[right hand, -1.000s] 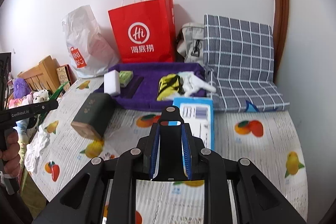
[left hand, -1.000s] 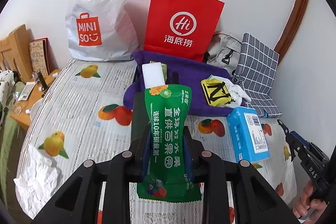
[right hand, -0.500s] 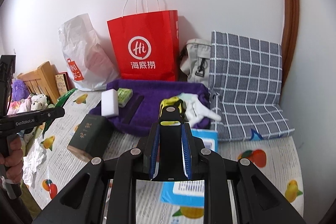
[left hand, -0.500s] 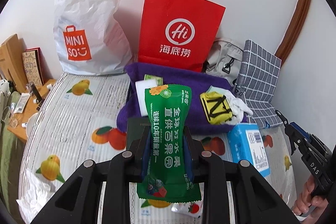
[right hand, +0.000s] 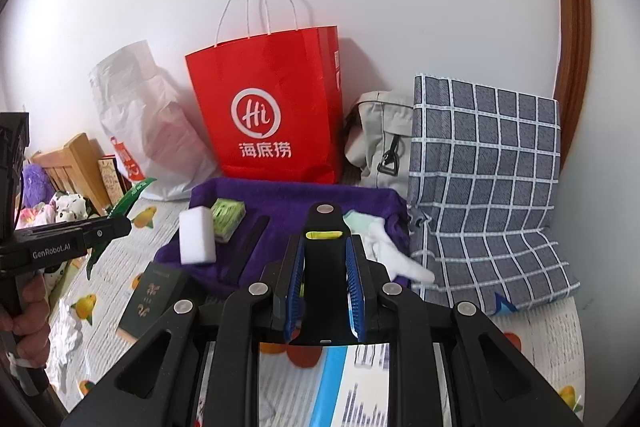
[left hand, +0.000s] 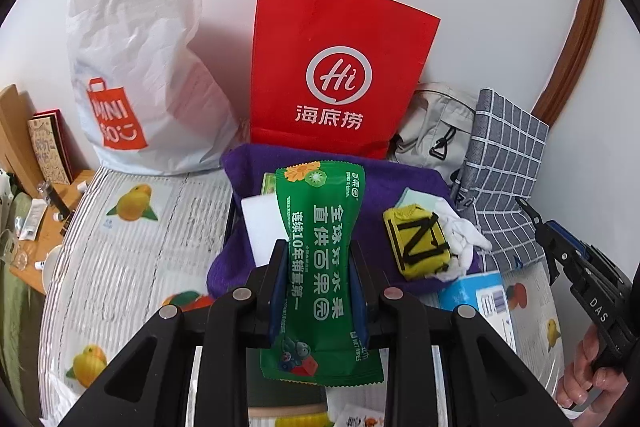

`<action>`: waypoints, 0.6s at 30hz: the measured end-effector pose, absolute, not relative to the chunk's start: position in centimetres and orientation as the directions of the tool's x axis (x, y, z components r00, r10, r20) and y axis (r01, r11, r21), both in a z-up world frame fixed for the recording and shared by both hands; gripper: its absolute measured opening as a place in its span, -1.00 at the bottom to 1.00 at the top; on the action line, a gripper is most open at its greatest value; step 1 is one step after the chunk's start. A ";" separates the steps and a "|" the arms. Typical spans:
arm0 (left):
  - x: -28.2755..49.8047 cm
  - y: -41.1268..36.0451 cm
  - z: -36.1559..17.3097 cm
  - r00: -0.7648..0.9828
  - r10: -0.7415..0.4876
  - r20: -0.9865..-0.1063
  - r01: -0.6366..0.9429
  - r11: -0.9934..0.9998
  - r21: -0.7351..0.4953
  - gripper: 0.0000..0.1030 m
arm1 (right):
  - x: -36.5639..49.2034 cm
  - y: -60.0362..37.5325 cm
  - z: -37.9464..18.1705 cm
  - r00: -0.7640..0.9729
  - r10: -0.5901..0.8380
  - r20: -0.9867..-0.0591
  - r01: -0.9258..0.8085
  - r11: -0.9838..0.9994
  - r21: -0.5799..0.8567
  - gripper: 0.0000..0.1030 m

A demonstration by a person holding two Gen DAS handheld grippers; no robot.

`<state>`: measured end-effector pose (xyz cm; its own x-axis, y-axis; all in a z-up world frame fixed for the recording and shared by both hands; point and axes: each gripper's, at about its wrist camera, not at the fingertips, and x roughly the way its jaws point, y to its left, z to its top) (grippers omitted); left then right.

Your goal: Organize soft objects

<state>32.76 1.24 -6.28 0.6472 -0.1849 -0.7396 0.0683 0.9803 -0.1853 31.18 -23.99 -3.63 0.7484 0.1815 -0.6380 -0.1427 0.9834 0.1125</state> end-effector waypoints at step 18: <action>38.9 -1.1 -8.0 0.602 -0.196 -0.774 0.088 0.980 -0.179 -0.49 | 37.9 -26.7 -4.3 0.747 0.170 -0.642 -0.108 0.985 0.136 -0.58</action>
<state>38.85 -1.06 -8.02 0.6017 -0.1958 -0.7743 0.0884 0.9799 -0.1791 37.90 -26.73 -4.29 0.7473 0.1702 -0.6423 -0.1075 0.9849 0.1359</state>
